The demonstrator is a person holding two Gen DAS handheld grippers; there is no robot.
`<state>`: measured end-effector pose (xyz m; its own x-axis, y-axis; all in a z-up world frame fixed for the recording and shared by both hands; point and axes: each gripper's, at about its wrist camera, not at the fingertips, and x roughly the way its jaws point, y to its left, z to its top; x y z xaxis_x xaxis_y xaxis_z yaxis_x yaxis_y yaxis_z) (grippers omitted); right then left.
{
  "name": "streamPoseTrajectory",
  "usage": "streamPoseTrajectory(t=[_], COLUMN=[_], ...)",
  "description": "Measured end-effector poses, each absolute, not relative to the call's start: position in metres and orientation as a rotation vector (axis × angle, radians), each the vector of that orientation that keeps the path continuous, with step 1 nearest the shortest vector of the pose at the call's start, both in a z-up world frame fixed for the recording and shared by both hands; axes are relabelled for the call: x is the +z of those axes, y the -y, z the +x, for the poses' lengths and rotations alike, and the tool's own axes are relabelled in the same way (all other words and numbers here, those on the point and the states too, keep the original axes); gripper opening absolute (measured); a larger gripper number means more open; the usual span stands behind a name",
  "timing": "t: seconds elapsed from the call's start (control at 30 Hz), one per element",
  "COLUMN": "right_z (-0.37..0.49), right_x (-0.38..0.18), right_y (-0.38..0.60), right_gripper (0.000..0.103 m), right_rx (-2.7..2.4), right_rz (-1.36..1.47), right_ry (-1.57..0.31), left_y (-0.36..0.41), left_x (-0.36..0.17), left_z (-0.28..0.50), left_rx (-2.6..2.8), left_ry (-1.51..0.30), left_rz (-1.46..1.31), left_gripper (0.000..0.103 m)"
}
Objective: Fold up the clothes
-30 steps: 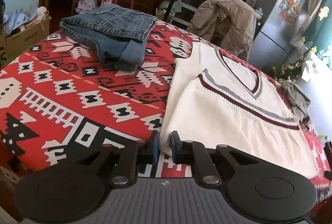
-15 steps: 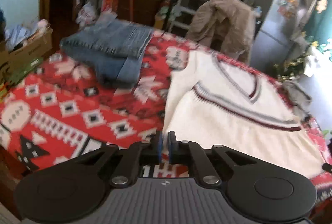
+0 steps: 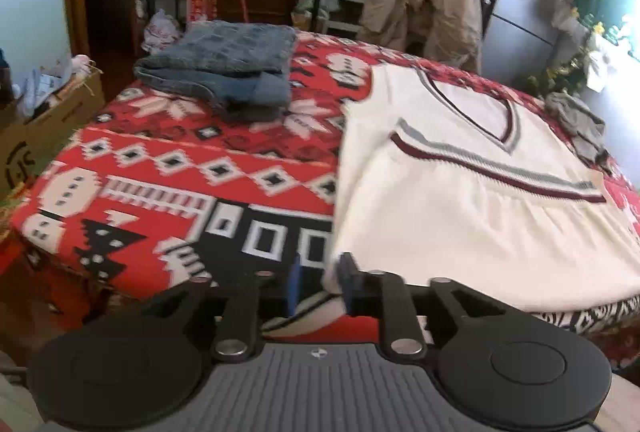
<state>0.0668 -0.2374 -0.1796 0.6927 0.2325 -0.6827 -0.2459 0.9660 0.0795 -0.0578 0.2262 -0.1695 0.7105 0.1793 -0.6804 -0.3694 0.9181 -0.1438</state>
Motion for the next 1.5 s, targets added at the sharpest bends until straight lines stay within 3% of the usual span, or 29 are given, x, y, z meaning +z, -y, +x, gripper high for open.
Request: streamPoseTrajectory(t=[0.03,0.13,0.23,0.37,0.8,1.0,1.07,1.2,1.5], right_z=[0.065,0.060,0.063,0.076,0.093,0.073,0.063,0.059,0.105], right_x=[-0.175,-0.157,-0.141,-0.142,-0.168,-0.154,-0.155,-0.169,-0.184], right_y=[0.240,0.241,0.224,0.177,0.091,0.054,0.030,-0.014,-0.061], right_gripper=[0.017,0.017,0.016,0.016,0.017,0.015,0.006,0.002,0.000], right_rx=[0.255,0.251,0.311,0.448,0.612,0.813,0.902,0.998,0.939], right_rz=[-0.016,-0.024,-0.060,-0.089,-0.093,-0.101,-0.137,-0.208,-0.250], right_ry=[-0.750,-0.689,-0.645,-0.656,-0.744,-0.709,-0.712,-0.720,-0.733], left_y=[-0.229,-0.231,-0.220,-0.190,-0.185,-0.195,-0.199,-0.204,-0.212], left_x=[-0.165,-0.151,-0.146,-0.165,-0.183,-0.168,-0.166,-0.172,-0.183], left_z=[-0.060,-0.056,-0.034,0.007,0.075,0.045,0.031,0.014,0.002], left_rx=[0.310,0.273,0.174,0.076,0.078,0.046,0.036,0.047,0.062], left_ry=[-0.702,-0.658,-0.645,-0.731,-0.765,-0.725,-0.726,-0.752,-0.767], left_rz=[-0.285,-0.299,-0.296,-0.231,-0.203,-0.242,-0.257,-0.260,-0.271], left_gripper=[0.024,0.022,0.011,0.008,0.007,0.008,0.008,0.008,0.007])
